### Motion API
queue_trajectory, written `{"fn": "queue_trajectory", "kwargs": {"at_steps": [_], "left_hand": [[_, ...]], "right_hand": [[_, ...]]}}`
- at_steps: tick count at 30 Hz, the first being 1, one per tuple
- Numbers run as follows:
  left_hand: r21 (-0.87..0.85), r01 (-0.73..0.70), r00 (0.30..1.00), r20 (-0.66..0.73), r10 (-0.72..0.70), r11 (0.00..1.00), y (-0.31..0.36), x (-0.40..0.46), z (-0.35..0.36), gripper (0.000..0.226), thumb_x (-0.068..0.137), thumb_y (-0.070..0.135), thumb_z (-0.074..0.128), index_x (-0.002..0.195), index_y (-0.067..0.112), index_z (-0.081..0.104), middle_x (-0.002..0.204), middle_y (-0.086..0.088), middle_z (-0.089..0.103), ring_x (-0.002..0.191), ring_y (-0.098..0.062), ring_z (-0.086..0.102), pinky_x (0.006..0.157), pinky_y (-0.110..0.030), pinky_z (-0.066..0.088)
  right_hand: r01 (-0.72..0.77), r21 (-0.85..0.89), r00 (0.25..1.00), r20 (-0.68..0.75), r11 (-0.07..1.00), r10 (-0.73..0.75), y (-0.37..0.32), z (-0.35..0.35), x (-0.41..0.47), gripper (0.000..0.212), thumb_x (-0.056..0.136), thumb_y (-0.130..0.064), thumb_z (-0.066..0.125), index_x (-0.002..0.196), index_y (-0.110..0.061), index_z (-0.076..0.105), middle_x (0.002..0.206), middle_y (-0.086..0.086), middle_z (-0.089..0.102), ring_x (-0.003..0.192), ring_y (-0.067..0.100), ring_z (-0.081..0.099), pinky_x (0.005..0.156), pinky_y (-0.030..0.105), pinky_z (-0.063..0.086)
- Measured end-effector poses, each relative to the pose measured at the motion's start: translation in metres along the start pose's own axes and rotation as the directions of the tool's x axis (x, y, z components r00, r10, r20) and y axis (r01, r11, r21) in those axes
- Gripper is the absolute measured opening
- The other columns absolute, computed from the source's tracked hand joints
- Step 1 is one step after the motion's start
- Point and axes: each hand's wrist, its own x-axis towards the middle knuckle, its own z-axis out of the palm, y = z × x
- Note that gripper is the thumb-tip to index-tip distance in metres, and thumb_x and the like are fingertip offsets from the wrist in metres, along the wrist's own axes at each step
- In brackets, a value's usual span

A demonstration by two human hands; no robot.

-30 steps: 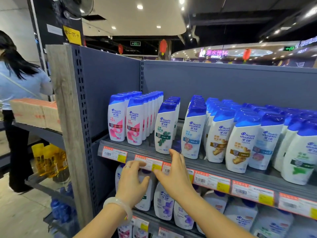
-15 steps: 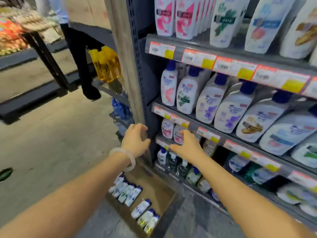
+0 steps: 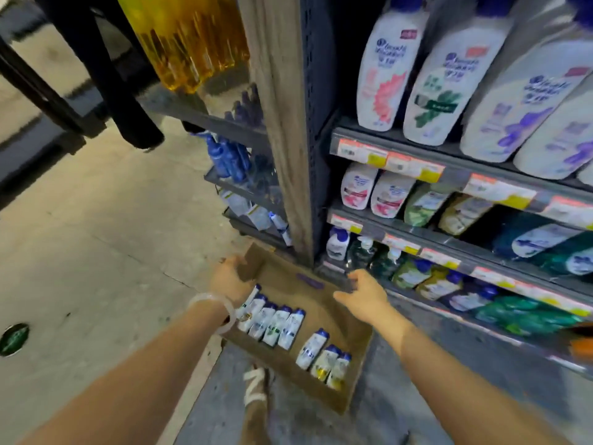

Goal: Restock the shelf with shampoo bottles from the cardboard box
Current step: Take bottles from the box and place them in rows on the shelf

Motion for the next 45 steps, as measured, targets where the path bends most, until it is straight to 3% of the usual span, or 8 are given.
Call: {"fn": "queue_trajectory", "kwargs": {"at_steps": [11, 17, 21, 24, 26, 32, 36, 45], "left_hand": [[0.191, 0.152, 0.954, 0.230, -0.195, 0.970, -0.159, 0.143, 0.100, 0.020, 0.079, 0.010, 0.059, 0.098, 0.002, 0.060, 0.103, -0.020, 0.063, 0.094, -0.035, 0.061, 0.075, -0.032, 0.046], [0.270, 0.166, 0.888, 0.378, -0.263, 0.948, -0.240, 0.191, 0.208, 0.028, 0.079, 0.013, 0.054, 0.104, 0.003, 0.062, 0.105, -0.013, 0.066, 0.107, -0.029, 0.059, 0.091, -0.038, 0.050], [0.190, 0.241, 0.878, 0.375, -0.297, 0.952, -0.284, 0.232, 0.259, 0.041, 0.078, 0.013, 0.064, 0.118, 0.009, 0.056, 0.122, -0.015, 0.057, 0.112, -0.032, 0.055, 0.099, -0.042, 0.044], [0.172, 0.242, 0.896, 0.338, -0.288, 0.955, -0.309, 0.268, 0.291, 0.045, 0.076, 0.014, 0.066, 0.119, 0.011, 0.054, 0.123, -0.014, 0.056, 0.112, -0.030, 0.055, 0.101, -0.042, 0.044], [0.183, 0.236, 0.920, 0.273, -0.280, 0.954, -0.322, 0.292, 0.310, 0.051, 0.077, 0.015, 0.068, 0.124, 0.009, 0.048, 0.125, -0.016, 0.054, 0.113, -0.033, 0.054, 0.099, -0.044, 0.044], [0.143, 0.212, 0.968, 0.105, -0.228, 0.967, -0.353, 0.359, 0.360, 0.048, 0.083, 0.018, 0.062, 0.124, 0.003, 0.042, 0.128, -0.020, 0.049, 0.116, -0.036, 0.050, 0.094, -0.039, 0.040], [0.186, 0.190, 0.981, 0.006, -0.195, 0.964, -0.369, 0.378, 0.390, 0.046, 0.091, 0.030, 0.049, 0.127, 0.004, 0.038, 0.127, -0.021, 0.048, 0.114, -0.038, 0.049, 0.091, -0.043, 0.041], [0.285, 0.258, 0.964, -0.008, -0.267, 0.923, -0.365, 0.388, 0.413, 0.057, 0.078, 0.031, 0.065, 0.123, 0.007, 0.039, 0.136, -0.019, 0.032, 0.122, -0.036, 0.034, 0.096, -0.045, 0.037]], "right_hand": [[-0.461, 0.167, 0.887, 0.088, 0.871, 0.453, 0.073, 0.193, 0.113, 0.048, 0.085, -0.021, 0.062, 0.127, -0.005, 0.045, 0.125, 0.015, 0.054, 0.114, 0.029, 0.053, 0.090, 0.032, 0.043], [-0.508, 0.062, 0.860, 0.078, 0.859, 0.504, 0.150, 0.281, 0.190, 0.032, 0.083, -0.027, 0.058, 0.107, -0.006, 0.057, 0.103, 0.011, 0.064, 0.080, 0.019, 0.052, 0.058, 0.022, 0.034], [-0.565, 0.139, 0.825, 0.119, 0.813, 0.553, 0.185, 0.336, 0.242, 0.047, 0.082, -0.030, 0.063, 0.120, -0.008, 0.047, 0.116, 0.012, 0.059, 0.094, 0.025, 0.057, 0.071, 0.027, 0.041], [-0.536, 0.185, 0.844, 0.138, 0.824, 0.518, 0.200, 0.375, 0.277, 0.037, 0.083, -0.032, 0.063, 0.112, -0.018, 0.045, 0.119, 0.008, 0.059, 0.079, 0.015, 0.057, 0.064, 0.019, 0.044], [-0.504, 0.230, 0.863, 0.167, 0.832, 0.477, 0.206, 0.401, 0.301, 0.049, 0.083, -0.035, 0.063, 0.124, -0.017, 0.043, 0.128, 0.007, 0.055, 0.091, 0.019, 0.056, 0.066, 0.023, 0.044], [-0.462, 0.318, 0.887, 0.180, 0.828, 0.426, 0.212, 0.462, 0.373, 0.065, 0.084, -0.027, 0.065, 0.138, -0.011, 0.033, 0.136, 0.010, 0.048, 0.119, 0.026, 0.050, 0.097, 0.037, 0.045], [-0.521, 0.301, 0.837, -0.003, 0.799, 0.548, 0.213, 0.482, 0.407, 0.048, 0.084, -0.024, 0.062, 0.124, -0.007, 0.041, 0.125, 0.015, 0.055, 0.113, 0.032, 0.054, 0.089, 0.034, 0.045], [-0.581, 0.178, 0.781, -0.151, 0.794, 0.605, 0.234, 0.484, 0.434, 0.068, 0.073, -0.030, 0.073, 0.123, -0.005, 0.034, 0.133, 0.015, 0.036, 0.122, 0.035, 0.040, 0.096, 0.044, 0.040]]}}
